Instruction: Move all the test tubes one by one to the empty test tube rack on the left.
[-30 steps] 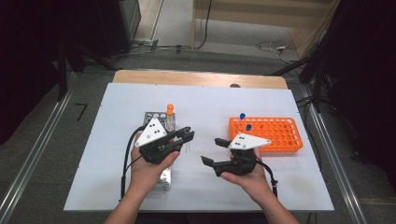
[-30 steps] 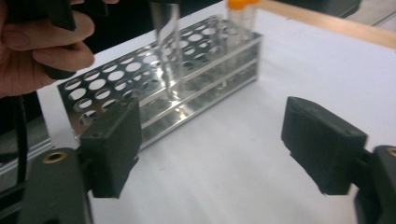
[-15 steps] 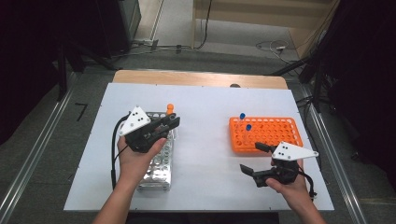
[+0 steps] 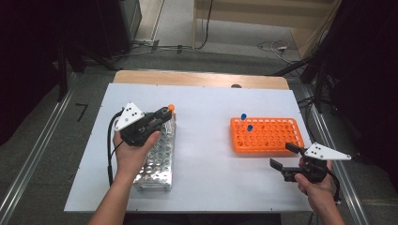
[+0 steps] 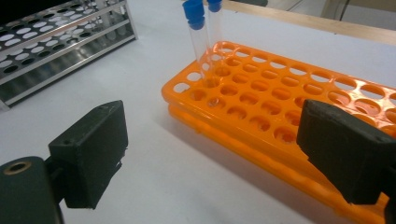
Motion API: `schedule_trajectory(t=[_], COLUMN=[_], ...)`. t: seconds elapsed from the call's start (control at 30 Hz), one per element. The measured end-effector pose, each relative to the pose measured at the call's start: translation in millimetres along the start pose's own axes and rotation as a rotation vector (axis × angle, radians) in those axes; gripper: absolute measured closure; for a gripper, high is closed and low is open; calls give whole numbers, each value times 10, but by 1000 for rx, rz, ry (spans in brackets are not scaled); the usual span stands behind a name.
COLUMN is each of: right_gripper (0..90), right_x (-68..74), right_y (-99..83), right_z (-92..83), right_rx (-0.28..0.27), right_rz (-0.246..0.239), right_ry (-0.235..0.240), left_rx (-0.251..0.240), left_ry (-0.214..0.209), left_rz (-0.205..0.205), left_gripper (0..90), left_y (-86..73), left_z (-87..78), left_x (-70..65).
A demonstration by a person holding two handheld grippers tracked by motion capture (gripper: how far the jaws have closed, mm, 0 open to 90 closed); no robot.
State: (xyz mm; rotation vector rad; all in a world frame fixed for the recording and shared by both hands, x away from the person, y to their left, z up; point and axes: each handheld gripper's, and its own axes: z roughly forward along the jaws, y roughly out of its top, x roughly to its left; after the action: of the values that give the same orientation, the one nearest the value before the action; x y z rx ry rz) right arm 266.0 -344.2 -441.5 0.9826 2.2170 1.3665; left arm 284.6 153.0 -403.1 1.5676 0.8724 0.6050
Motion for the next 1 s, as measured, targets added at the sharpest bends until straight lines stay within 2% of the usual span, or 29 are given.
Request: schedule_trajectory(t=[0.2, 0.57, 0.73, 1.0], right_gripper=[80, 81, 81, 81], right_x=[-49, -77, -80, -81], right_y=[-27, -46, -56, -58], right_z=[-26, -35, -24, -16], right_rx=[-1, 1, 5, 7], right_rz=[9, 9, 8, 5], right_ry=[-8, -17, -18, -19], left_rx=[32, 64, 100, 178], left_ry=[17, 50, 55, 85], left_rz=[-9, -32, -28, -15], left_gripper=[767, 767, 766, 763], left_y=[-122, -235, -282, -312], left_z=[93, 107, 143, 161], left_x=[23, 59, 50, -3])
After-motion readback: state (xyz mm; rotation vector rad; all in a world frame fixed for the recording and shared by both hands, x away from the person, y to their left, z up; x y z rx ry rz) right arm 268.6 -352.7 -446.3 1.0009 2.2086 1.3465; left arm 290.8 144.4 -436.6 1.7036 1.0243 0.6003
